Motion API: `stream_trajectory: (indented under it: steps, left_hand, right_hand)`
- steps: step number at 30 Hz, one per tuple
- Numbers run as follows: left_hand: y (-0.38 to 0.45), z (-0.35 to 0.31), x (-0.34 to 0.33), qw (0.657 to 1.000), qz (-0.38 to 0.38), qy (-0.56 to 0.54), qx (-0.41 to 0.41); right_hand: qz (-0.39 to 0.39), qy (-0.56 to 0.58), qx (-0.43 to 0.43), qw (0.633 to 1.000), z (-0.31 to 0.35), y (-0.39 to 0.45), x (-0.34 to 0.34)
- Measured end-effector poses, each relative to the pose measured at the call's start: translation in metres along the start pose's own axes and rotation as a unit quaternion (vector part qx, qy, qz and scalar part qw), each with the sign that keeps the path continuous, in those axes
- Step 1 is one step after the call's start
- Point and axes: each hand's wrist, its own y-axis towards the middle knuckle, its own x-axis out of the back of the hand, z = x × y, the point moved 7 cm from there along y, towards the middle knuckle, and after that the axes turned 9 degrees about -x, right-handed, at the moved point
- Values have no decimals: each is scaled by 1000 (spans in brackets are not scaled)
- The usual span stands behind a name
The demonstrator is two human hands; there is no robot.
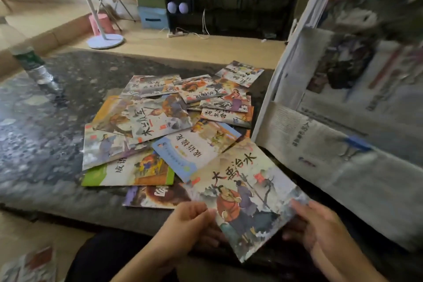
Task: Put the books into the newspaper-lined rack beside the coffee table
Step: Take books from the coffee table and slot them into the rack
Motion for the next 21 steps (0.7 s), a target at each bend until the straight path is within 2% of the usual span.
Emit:
stream_trajectory:
  steps: [1, 6, 10, 12, 17, 21]
  left_hand:
    - [0, -3, -3, 999, 29, 23, 4]
    - [-1, -22, -31, 977, 168, 135, -11]
    - [3, -25, -57, 952, 252, 176, -14]
    - [7, -23, -65, 951, 257, 171, -13]
    - [25, -16, -70, 968, 189, 164, -29]
    - [26, -13, -80, 959, 215, 186, -21]
  right_hand:
    - [2, 14, -3, 1000, 6, -1, 12]
    - [41, -96, -39, 994, 20, -11, 44]
    - [34, -50, -12, 998, 25, -14, 55]
    - [13, -36, 19, 999, 31, -15, 63]
    - [-62, -13, 90, 994, 47, -20, 86]
    - [-62, 8, 121, 991, 58, -26, 93]
